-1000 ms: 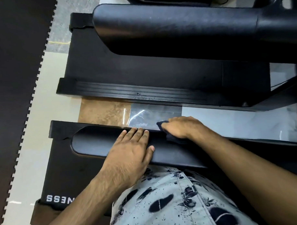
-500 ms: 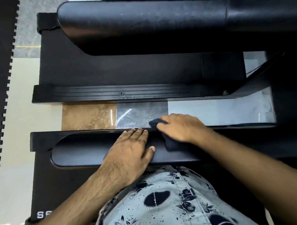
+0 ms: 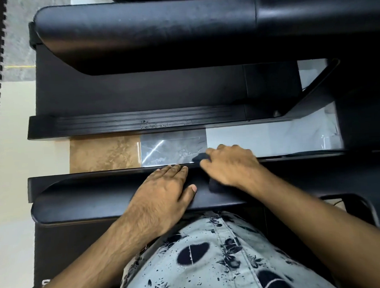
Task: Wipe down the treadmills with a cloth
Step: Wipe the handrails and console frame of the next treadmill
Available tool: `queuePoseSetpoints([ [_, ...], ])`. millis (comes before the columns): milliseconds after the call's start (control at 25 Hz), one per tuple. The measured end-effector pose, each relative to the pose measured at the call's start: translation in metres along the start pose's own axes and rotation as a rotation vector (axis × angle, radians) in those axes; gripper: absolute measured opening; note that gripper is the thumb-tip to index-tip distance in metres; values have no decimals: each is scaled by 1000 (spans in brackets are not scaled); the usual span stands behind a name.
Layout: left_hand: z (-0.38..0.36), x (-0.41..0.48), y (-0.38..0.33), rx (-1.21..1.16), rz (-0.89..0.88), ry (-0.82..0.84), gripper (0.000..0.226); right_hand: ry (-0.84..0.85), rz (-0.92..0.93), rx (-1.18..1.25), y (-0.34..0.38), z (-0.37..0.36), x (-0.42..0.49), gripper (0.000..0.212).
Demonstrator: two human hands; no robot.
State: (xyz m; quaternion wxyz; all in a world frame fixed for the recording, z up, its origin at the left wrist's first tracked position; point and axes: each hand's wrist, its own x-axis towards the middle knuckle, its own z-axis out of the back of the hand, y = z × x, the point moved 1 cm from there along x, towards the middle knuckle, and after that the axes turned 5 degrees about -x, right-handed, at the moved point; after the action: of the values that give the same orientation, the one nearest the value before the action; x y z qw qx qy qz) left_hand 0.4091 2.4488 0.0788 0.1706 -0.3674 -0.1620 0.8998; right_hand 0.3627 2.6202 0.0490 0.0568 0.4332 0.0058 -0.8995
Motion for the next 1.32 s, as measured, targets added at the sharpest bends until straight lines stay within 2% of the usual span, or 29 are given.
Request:
queuePoseSetpoints([
  [80,-2,5,-6,9,0,-10,63,-76,118,18,-6,-4,-9,46],
  [200,-5,11,-16,14,-4,23,64,133,-127,3,-50,10,13,54],
  [240,-6,12,-21,21,-12,35,65,150,-136,10,-56,9,10,55],
  [320,-6,17,-28,30,-27,27,64,24,4,-7,-50,-1,-5,48],
  [400,-9,22,-32,27,-28,29,64,-8,65,19,-51,-4,-5,43],
  [520,-10,26,-39,18,-58,54,64,151,-173,14,-78,5,11,56],
  [680,-9,33,-49,1,-96,22,62,-22,78,31,-59,-5,-14,44],
  [720,-10,36,-52,3,-106,22,61,5,28,24,-68,-2,-6,45],
  [800,-11,40,-57,17,-130,33,60,126,-199,2,-95,5,8,54],
  [840,-12,42,-61,17,-143,41,60,137,-219,2,-103,5,6,55],
  [960,-12,48,-70,8,-153,33,60,-24,13,5,-94,-8,-19,44],
  [1000,-13,50,-71,7,-155,32,60,-25,15,6,-102,-9,-16,44],
  [1120,-18,52,-77,-16,-167,49,60,155,-256,-33,-141,2,0,57],
  [1160,-18,52,-80,-24,-179,49,60,143,-228,-18,-143,0,-6,56],
  [1240,-17,56,-84,-45,-186,16,59,16,-24,14,-126,-7,-21,44],
  [1280,-18,59,-86,-52,-182,8,58,-9,23,45,-124,-10,-22,41],
  [1320,-19,61,-89,-52,-188,7,58,16,-20,30,-131,-8,-16,44],
])
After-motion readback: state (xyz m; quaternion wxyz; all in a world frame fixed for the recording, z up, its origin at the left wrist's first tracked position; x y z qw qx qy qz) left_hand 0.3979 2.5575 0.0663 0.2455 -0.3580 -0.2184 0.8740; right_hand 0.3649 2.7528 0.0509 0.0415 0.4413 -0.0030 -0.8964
